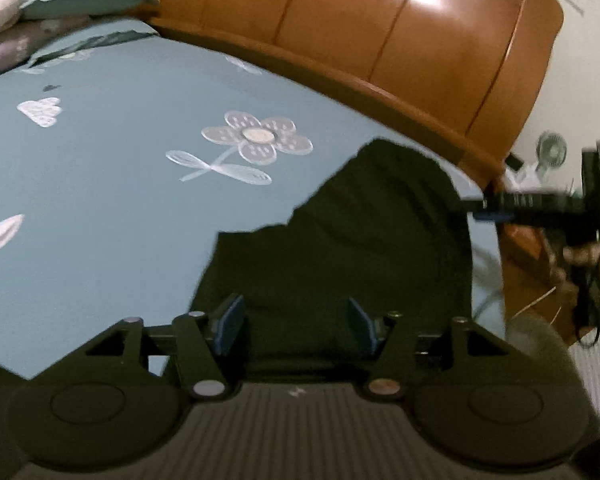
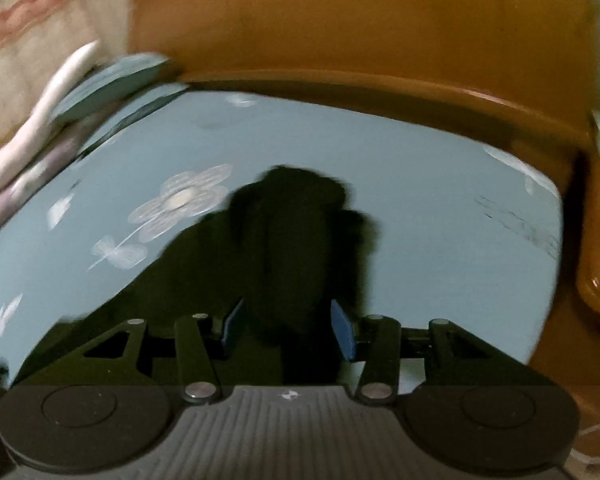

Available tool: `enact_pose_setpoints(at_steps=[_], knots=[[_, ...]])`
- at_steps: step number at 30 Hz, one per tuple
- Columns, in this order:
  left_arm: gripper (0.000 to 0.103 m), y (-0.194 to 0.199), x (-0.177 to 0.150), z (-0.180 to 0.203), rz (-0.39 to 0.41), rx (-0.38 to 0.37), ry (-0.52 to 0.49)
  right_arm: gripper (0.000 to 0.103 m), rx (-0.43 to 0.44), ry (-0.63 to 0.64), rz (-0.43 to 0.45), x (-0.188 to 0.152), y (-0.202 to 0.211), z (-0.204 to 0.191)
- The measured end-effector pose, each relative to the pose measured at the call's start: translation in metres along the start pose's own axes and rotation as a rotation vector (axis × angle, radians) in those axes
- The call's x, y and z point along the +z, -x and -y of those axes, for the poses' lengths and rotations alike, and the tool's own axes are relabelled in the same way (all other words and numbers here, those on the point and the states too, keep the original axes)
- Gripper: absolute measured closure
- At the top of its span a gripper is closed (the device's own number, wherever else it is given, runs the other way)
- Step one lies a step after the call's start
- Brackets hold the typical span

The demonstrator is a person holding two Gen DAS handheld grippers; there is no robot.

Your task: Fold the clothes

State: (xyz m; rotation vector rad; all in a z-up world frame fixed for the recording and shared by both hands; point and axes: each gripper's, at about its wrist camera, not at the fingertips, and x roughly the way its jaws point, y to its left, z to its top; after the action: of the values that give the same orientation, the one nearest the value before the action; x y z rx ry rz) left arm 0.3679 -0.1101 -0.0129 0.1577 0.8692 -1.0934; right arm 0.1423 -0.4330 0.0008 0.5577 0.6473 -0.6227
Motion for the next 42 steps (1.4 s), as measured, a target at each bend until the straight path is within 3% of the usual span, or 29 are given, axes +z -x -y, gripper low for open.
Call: enact_pose_setpoints(at_steps=[3,6,7,9,12,15,20,22,24,28,35,39,41,42], knots=[[0.042,-0.015,0.004,0.013,-0.024,-0.029,-0.035,0.052,0.036,-0.057,0.005,0.005,-0.014,0.012],[0.039,-0.024,0.005,0.022,-0.03,-0.049,-0.076,0.099,0.087,-0.066,0.005,0.009,-0.021,0.015],[0.037,-0.027,0.006,0.026,-0.03,-0.048,-0.094,0.1,0.076,-0.056,0.011,0.009,-0.021,0.015],[0.034,-0.038,0.007,0.026,-0.036,-0.017,-0.112,0.1,0.009,-0.017,0.0,0.008,-0.028,0.019],[0.037,-0.066,0.005,0.008,-0.146,0.08,-0.025,0.096,-0.028,-0.066,-0.036,0.001,-0.038,0.038],[0.036,-0.068,0.011,0.011,-0.125,0.053,-0.02,0.09,-0.017,-0.079,-0.026,-0.001,-0.031,0.044],[0.033,-0.071,0.02,0.016,-0.088,0.005,-0.012,0.068,0.047,-0.075,0.05,0.01,-0.01,0.04],[0.033,-0.072,0.024,0.018,-0.073,-0.014,-0.009,0.047,0.079,-0.101,0.052,0.016,-0.014,0.048],[0.033,-0.073,0.028,0.02,-0.058,-0.033,-0.007,0.036,0.11,-0.131,0.051,0.022,-0.019,0.056],[0.033,-0.087,0.027,0.02,-0.08,-0.042,0.012,0.028,0.23,-0.24,-0.017,0.027,-0.041,0.09],[0.029,-0.099,0.026,0.016,-0.076,-0.038,0.075,0.021,0.467,-0.354,-0.151,0.045,-0.103,0.127],[0.026,-0.101,0.025,0.022,-0.071,-0.019,0.067,0.021,0.525,-0.319,-0.173,0.061,-0.127,0.115],[0.026,-0.101,0.025,0.023,-0.068,-0.011,0.072,0.032,0.532,-0.296,-0.193,0.063,-0.132,0.105],[0.026,-0.1,0.025,0.023,-0.066,-0.007,0.08,0.051,0.536,-0.297,-0.205,0.062,-0.133,0.101]])
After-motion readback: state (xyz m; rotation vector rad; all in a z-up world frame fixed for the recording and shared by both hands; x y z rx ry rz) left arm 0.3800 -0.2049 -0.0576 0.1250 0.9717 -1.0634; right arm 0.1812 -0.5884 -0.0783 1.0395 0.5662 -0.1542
